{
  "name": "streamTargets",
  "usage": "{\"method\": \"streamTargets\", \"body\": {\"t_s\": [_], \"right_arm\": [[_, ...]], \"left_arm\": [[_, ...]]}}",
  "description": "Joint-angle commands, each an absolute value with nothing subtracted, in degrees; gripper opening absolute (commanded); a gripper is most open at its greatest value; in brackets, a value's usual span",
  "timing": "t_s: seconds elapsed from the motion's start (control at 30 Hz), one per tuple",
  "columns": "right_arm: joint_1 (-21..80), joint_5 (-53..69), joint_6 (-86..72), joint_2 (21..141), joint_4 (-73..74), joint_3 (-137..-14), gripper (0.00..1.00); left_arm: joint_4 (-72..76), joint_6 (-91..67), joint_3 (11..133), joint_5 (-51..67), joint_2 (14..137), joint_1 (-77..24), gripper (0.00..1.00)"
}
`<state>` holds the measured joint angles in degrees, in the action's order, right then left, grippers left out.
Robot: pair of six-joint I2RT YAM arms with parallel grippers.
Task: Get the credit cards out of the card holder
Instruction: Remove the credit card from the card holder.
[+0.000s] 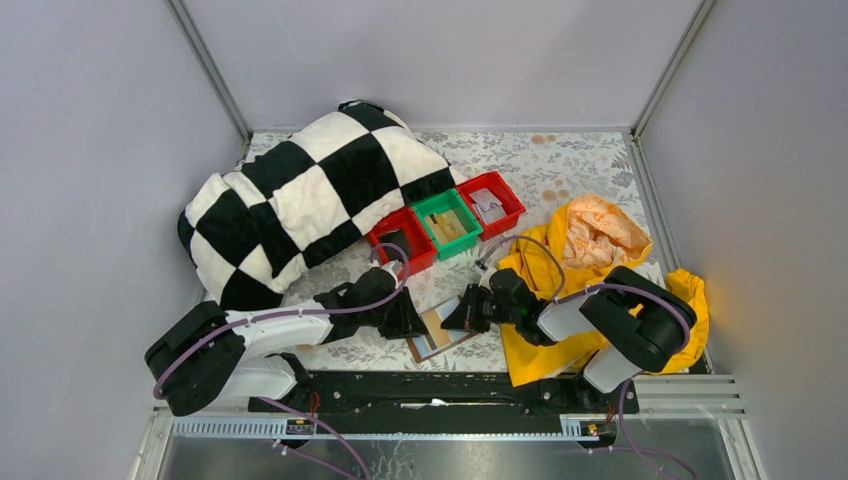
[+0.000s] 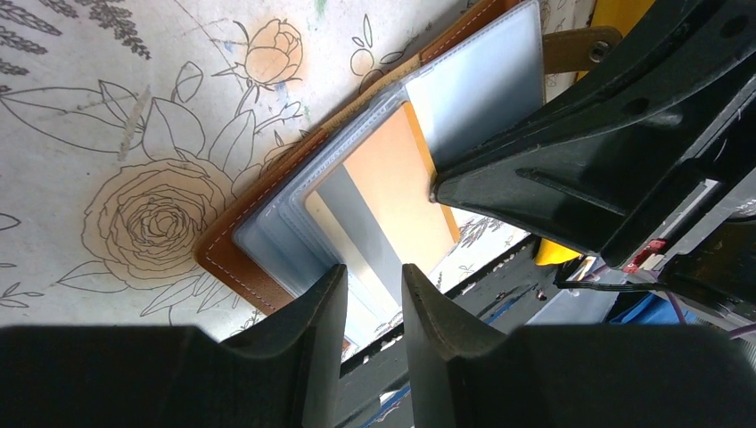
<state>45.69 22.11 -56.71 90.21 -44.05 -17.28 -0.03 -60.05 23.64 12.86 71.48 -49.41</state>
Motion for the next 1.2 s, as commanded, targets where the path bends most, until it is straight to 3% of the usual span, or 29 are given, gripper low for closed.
{"method": "streamTargets", "body": {"t_s": [0.0,0.43,0.8,1.17], "right_arm": [[45.61,23.32,-56.38,90.58,-46.39,-17.58,0.0],[44.24,16.71,-50.98,81.83,-34.85,-16.89,0.0],[40.88,19.99,-46.67,81.13,-30.71,-17.46,0.0],[42.44,18.39,-60.74,84.86,-47.35,-11.86,0.0]], "left_arm": [[-4.29,-58.97,22.68,10.65,72.62,-49.66,0.34],[-4.64,-59.5,21.77,11.0,73.0,-49.55,0.34],[-5.76,-58.81,21.83,11.0,71.86,-49.57,0.34],[-11.94,-56.72,28.08,8.51,64.96,-49.53,0.36]]}}
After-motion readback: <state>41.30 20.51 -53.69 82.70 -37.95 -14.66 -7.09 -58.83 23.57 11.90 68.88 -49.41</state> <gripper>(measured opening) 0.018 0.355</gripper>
